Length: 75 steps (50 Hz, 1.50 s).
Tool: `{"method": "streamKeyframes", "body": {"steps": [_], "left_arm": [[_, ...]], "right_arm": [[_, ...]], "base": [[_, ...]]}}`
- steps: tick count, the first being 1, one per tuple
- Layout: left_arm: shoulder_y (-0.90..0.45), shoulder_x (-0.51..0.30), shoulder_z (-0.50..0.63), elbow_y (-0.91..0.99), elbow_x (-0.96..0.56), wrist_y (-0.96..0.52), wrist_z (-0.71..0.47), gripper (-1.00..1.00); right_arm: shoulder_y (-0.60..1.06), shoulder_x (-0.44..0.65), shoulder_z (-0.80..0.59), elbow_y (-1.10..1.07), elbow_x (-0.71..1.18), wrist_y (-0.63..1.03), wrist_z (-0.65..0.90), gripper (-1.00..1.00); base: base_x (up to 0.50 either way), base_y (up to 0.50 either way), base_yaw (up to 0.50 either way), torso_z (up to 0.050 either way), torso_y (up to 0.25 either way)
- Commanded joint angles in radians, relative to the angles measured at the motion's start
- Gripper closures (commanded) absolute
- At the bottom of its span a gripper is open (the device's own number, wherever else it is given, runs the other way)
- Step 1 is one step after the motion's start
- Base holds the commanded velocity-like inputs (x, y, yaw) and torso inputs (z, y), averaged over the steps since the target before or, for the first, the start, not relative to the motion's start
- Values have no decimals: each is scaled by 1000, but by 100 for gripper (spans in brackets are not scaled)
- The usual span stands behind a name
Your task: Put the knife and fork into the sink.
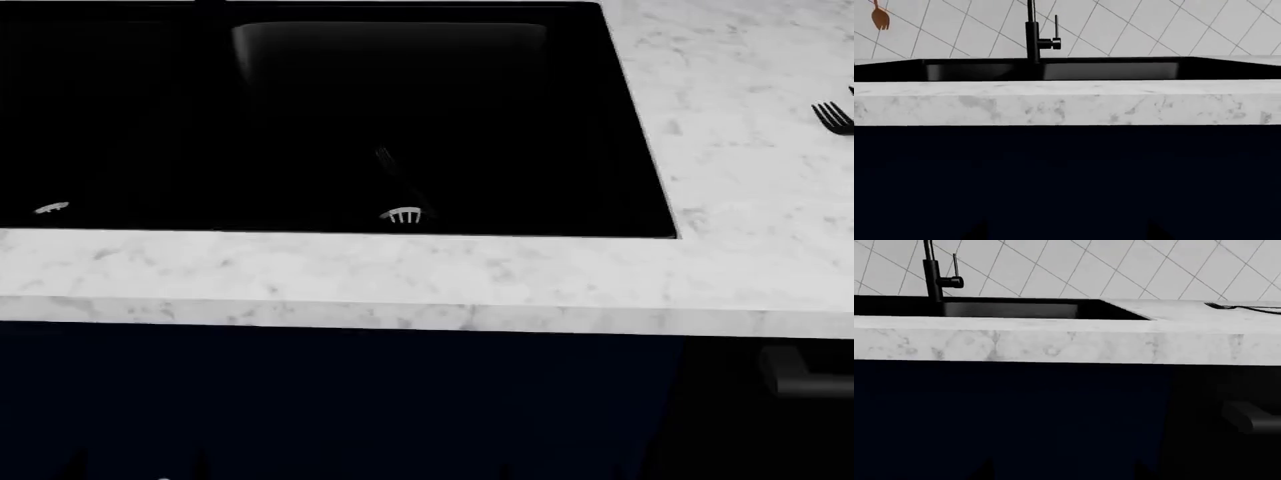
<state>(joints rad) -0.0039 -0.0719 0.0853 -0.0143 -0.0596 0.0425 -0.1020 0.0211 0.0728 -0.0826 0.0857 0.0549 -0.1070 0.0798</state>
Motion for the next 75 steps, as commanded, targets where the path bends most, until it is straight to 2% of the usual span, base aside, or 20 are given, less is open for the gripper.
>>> {"method": "streamKeyframes", "body": {"steps": [1,8,9,10,13,17,19,25,28,32,34,37,41,42,44,48,55,60,67,75], "left_arm": [[-7,-24,34,-59,22,160,-7,-100],[-14,-36,50,-94,57,246,-25,-100],[-148,54,89,56,126,96,-65,-100],[-259,71,123,206,123,-54,-77,-100],[-382,65,146,656,141,-504,-134,-100],[-564,48,141,714,144,-1104,-157,-100],[-698,53,71,709,104,-1269,-120,-100],[-978,19,38,561,95,-1336,-109,-100],[-1049,67,-61,541,82,-1367,-169,-100],[-1140,-19,2,610,97,-1545,-160,-100],[-1195,-53,12,617,103,-1611,-155,-100],[-1219,-90,37,600,167,-1613,-102,-100],[-1213,-29,98,572,721,-1613,361,-100],[-1222,-20,103,557,866,-1612,437,-100],[-1236,-19,117,532,943,-1610,506,-100],[-1231,-18,107,481,931,-1568,531,-100],[-1208,-25,88,433,861,-1511,581,-100],[-1216,-26,64,405,798,-1459,619,-100],[-1216,25,-44,228,675,-1247,520,-100],[-1196,25,-66,253,650,-1261,517,-100]], "right_arm": [[-52,38,-35,-438,-34,228,36,-100],[40,71,-55,-731,-37,541,20,-100],[74,76,-57,-750,-55,619,29,-100],[102,83,-51,-775,-49,668,20,-100],[181,102,-40,-834,-37,806,0,-100],[324,105,23,-911,20,1022,-29,-100],[447,104,73,-956,60,1193,-49,-100],[802,70,215,-976,132,1566,-78,-100],[930,49,296,-938,167,1668,-120,-100],[1006,124,243,-865,185,1677,-31,-100],[1038,193,210,-804,320,1677,98,-100],[1070,267,197,-770,547,1676,273,-100],[1093,326,221,-686,748,1675,481,-100],[1093,327,244,-674,781,1674,491,-100],[1097,356,235,-656,831,1673,522,-100],[1150,462,140,-623,951,1676,552,-100],[1246,549,150,-547,1176,1666,574,-100],[1306,594,109,-489,1147,1609,529,-100],[1331,595,33,-424,1061,1511,453,-100],[1308,600,58,-428,1084,1499,459,-100]], "base": [[0,0,0,0,0],[0,0,0,0,0],[0,0,0,0,0],[0,0,0,0,0],[0,0,0,0,0],[0,0,0,0,0],[0,0,0,0,0],[0,0,0,0,0],[0,0,0,0,0],[0,0,0,0,0],[0,0,0,0,0],[0,0,0,0,0],[0,0,0,0,0],[0,0,0,0,0],[0,0,0,0,0],[0,0,0,0,0],[0,0,0,0,0],[0,0,0,0,0],[0,0,0,0,0],[0,0,0,0,0]]}}
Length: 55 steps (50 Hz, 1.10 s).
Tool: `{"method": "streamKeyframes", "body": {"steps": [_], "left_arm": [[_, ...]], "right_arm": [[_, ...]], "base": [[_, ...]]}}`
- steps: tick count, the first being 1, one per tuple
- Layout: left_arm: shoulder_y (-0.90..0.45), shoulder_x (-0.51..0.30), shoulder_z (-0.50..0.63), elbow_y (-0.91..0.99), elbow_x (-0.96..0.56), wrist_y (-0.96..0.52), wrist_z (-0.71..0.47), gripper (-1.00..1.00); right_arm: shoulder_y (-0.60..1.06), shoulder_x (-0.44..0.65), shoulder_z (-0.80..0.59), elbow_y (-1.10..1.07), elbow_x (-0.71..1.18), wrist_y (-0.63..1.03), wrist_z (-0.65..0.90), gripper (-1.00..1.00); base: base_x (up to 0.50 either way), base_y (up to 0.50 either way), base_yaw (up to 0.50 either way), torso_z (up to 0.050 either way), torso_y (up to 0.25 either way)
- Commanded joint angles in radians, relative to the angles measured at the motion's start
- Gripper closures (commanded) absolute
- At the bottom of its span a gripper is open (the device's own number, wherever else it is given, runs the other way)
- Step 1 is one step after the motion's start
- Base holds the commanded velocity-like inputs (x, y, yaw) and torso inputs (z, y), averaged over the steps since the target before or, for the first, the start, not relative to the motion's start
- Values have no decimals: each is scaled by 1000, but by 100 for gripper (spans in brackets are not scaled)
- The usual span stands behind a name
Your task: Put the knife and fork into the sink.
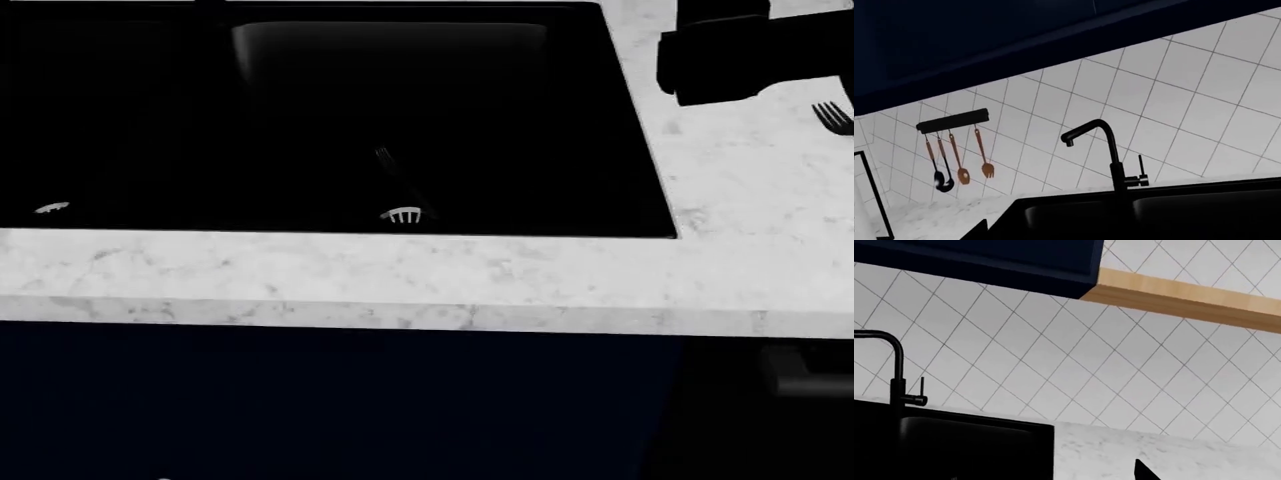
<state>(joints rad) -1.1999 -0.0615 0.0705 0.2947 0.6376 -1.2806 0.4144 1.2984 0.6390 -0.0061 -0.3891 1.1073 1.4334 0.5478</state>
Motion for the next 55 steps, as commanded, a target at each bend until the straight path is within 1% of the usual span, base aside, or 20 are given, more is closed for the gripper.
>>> {"method": "streamKeyframes", "body": {"steps": [1,4,8,15,28,34,48,55], "left_arm": [[-4,11,-47,-53,-49,60,3,-100],[2,15,-46,-44,-54,64,-6,-100],[-4,17,-44,-44,-64,57,-10,-100],[-4,14,-42,-40,-75,42,-18,-100],[6,6,-39,-38,-101,42,-35,-100],[5,0,-33,-27,-108,29,-37,-100],[-2,-6,-21,1,-119,-3,-37,-100],[-2,-12,-12,23,-121,-23,-36,-100]], "right_arm": [[33,37,-18,44,32,-44,-12,-100],[-4,48,-8,33,21,-79,-26,-100],[-13,52,0,35,18,-104,-42,-100],[-21,56,-3,32,20,-108,-41,-100],[-21,45,-16,37,34,-109,-37,-100],[-28,51,-14,37,35,-124,-49,-100],[-26,47,22,14,95,-107,-12,-100],[-37,59,32,-11,103,-117,-10,-100]], "base": [[0,0,0,0,0],[0,0,0,0,0],[0,0,0,0,0],[416,-64,0,0,0],[405,-332,0,0,0],[231,-401,0,0,0],[194,-403,0,0,0],[491,-50,0,0,0]]}}
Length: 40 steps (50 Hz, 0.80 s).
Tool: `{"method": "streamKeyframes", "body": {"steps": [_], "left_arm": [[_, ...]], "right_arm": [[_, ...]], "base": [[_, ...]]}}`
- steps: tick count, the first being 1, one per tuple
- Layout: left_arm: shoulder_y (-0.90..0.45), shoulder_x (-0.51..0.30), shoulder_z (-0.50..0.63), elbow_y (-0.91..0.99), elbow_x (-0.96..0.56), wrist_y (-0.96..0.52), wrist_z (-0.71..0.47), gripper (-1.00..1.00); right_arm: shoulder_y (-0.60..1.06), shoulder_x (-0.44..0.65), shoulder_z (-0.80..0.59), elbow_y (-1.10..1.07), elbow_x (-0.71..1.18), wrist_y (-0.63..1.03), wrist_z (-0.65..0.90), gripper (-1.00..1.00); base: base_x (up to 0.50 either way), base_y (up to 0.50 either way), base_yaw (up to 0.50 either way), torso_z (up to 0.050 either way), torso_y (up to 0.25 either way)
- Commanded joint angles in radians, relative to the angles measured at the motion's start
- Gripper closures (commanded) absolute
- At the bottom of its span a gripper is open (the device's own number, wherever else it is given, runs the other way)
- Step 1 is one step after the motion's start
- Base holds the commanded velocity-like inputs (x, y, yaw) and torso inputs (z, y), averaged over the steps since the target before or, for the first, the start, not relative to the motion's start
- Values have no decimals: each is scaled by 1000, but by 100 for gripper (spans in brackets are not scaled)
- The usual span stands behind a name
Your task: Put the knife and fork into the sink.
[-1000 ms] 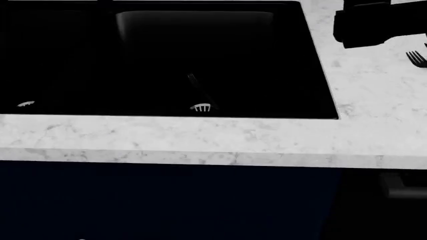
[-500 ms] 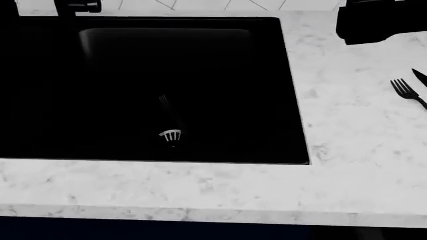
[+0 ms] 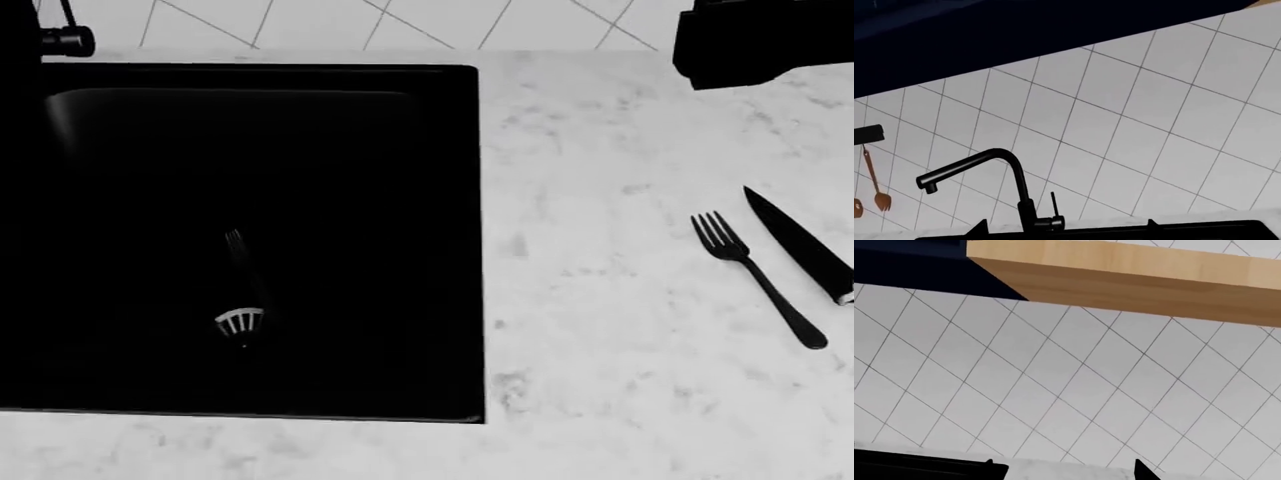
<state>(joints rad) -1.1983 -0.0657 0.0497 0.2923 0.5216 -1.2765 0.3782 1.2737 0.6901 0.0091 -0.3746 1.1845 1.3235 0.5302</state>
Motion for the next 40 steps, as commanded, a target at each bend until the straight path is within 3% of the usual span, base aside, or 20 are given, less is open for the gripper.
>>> {"method": "streamKeyframes", "body": {"steps": [1,11,40], "left_arm": [[-2,-9,11,26,-5,-27,-1,-100],[-1,-13,12,25,-15,-29,-9,-100],[0,-24,12,34,-38,-44,-26,-100]], "right_arm": [[-16,8,20,-26,29,-8,9,-100],[-19,10,11,-19,26,-19,4,-100],[-39,27,25,-30,80,-14,27,-100]], "base": [[500,0,0,0,15],[500,0,0,0,0],[67,-86,0,0,0]]}}
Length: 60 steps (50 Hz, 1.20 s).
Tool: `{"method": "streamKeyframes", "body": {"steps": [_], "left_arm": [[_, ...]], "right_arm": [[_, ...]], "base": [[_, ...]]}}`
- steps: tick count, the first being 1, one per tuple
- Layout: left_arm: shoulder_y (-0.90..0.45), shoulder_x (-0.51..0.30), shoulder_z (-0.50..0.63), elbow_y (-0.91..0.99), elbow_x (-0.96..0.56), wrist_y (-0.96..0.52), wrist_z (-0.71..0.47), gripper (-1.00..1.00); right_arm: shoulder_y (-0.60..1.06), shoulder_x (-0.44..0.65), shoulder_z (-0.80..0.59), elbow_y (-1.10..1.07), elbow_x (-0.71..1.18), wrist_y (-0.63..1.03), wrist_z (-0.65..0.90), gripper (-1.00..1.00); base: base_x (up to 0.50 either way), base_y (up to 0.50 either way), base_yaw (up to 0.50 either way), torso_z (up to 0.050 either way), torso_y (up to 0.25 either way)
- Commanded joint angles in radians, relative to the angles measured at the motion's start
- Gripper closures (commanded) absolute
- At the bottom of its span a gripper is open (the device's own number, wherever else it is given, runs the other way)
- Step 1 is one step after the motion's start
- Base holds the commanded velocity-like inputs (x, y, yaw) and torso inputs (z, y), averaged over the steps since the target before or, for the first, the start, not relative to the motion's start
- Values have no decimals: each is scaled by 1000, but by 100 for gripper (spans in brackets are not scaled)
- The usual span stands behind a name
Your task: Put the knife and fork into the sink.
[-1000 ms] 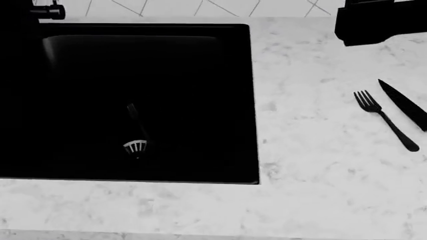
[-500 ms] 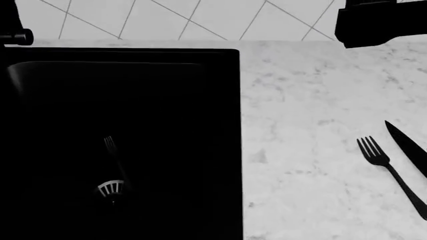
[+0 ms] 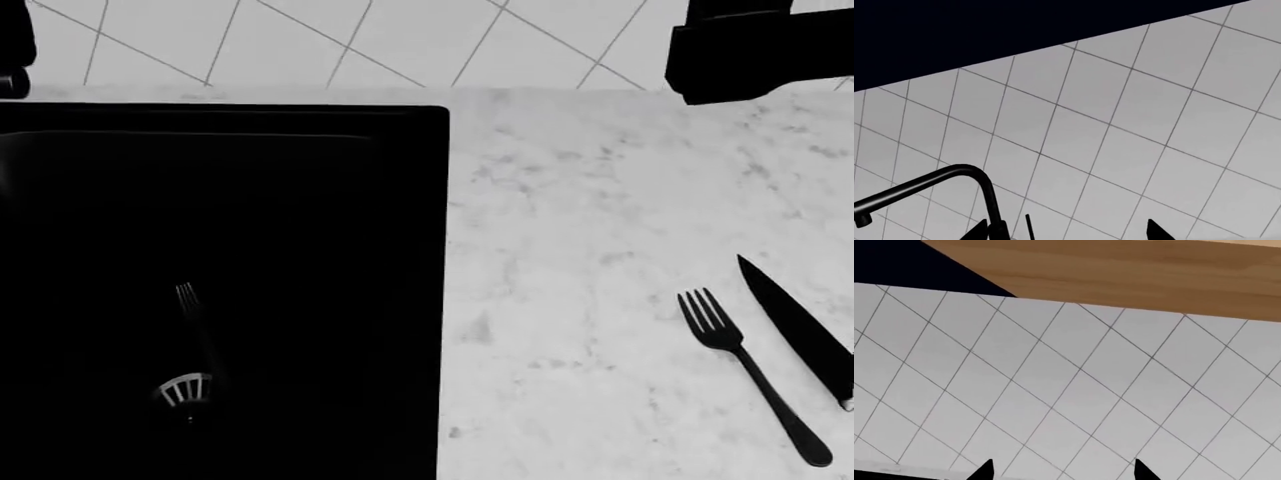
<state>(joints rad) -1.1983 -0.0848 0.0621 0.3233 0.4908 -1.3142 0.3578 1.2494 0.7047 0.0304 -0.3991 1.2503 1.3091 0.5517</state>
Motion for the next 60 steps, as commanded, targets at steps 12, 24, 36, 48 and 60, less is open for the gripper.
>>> {"method": "streamKeyframes", "body": {"steps": [12,24,36,48,60], "left_arm": [[8,2,-20,-11,-23,12,-27,-100],[19,1,-34,0,-35,25,-41,-100],[25,-5,-48,-1,-52,21,-43,-100],[45,-4,-52,0,-63,25,-55,-100],[77,-3,-66,-12,-82,51,-69,-100]], "right_arm": [[-26,11,5,0,27,1,29,-100],[-40,43,17,35,80,30,19,-100],[-131,79,67,62,343,133,168,-100],[-316,127,143,20,492,110,177,-100],[-516,129,175,-21,380,113,68,-100]], "base": [[0,0,0,0,0],[0,0,0,0,0],[0,0,0,0,0],[0,0,0,0,0],[0,0,0,0,0]]}}
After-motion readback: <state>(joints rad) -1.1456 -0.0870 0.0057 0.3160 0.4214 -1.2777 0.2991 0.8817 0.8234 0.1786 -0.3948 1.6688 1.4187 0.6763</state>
